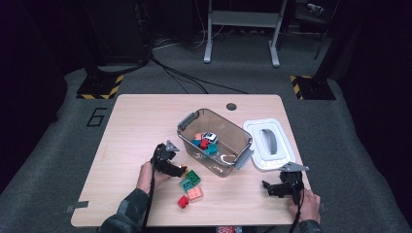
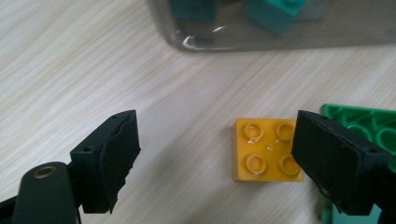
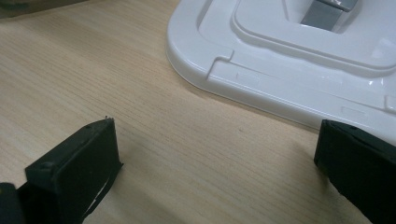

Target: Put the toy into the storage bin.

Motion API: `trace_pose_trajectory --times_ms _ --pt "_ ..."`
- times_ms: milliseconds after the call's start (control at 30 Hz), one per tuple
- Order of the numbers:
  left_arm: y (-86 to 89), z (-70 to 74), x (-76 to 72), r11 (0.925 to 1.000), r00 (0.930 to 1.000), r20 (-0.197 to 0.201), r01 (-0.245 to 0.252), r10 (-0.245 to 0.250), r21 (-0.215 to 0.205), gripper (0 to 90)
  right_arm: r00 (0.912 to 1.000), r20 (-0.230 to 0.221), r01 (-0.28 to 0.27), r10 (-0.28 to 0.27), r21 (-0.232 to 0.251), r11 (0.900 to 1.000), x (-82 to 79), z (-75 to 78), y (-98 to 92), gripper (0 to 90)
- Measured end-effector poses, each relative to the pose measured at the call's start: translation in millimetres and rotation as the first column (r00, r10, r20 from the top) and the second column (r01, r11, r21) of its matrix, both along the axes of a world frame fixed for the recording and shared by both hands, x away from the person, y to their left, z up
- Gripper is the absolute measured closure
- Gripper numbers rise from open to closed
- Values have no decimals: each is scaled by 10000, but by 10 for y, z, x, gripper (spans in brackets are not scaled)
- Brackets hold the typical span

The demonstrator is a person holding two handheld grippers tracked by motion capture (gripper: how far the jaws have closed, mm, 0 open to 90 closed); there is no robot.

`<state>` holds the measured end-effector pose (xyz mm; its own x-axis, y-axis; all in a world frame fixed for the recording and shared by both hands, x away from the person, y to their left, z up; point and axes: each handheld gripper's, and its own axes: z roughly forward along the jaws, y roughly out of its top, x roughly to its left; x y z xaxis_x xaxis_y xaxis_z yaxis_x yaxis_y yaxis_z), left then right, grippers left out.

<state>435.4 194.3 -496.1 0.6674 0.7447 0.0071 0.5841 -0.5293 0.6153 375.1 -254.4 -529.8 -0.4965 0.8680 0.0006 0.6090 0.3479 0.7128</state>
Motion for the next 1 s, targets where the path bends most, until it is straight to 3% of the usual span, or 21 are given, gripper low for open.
trace_pose_trajectory --times_ms 133,167,233,400,500,600,733,1000 --pt "98 16 12 9994 9996 81 -289 288 169 153 10000 0 0 0 -2 10000 0 0 0 0" --pt "169 34 25 9986 9983 228 -529 528 21 153 10000 6 -9 9 -16 10000 0 0 -1 0" --pt "197 61 22 9985 9983 273 -510 516 -206 155 10000 4 -2 2 3 10000 0 0 0 0" --pt "96 80 -13 9997 9994 275 201 -197 -163 180 10000 11 14 -14 -15 10000 1 0 0 0" --pt "34 45 0 9979 9979 113 634 -635 95 277 10000 -1 -4 4 -3 10000 0 0 0 0" --pt "10 11 -1 9966 9967 35 817 -817 44 396 10000 -11 -2 2 1 10000 -1 1 0 0" --pt "3 -17 -27 9948 9947 164 1013 -1015 138 570 10000 -10 -7 7 0 10000 0 1 -1 0" --pt "52 -25 -21 9965 9963 215 831 -831 20 592 10000 21 -13 13 -42 10000 1 -1 -3 0"
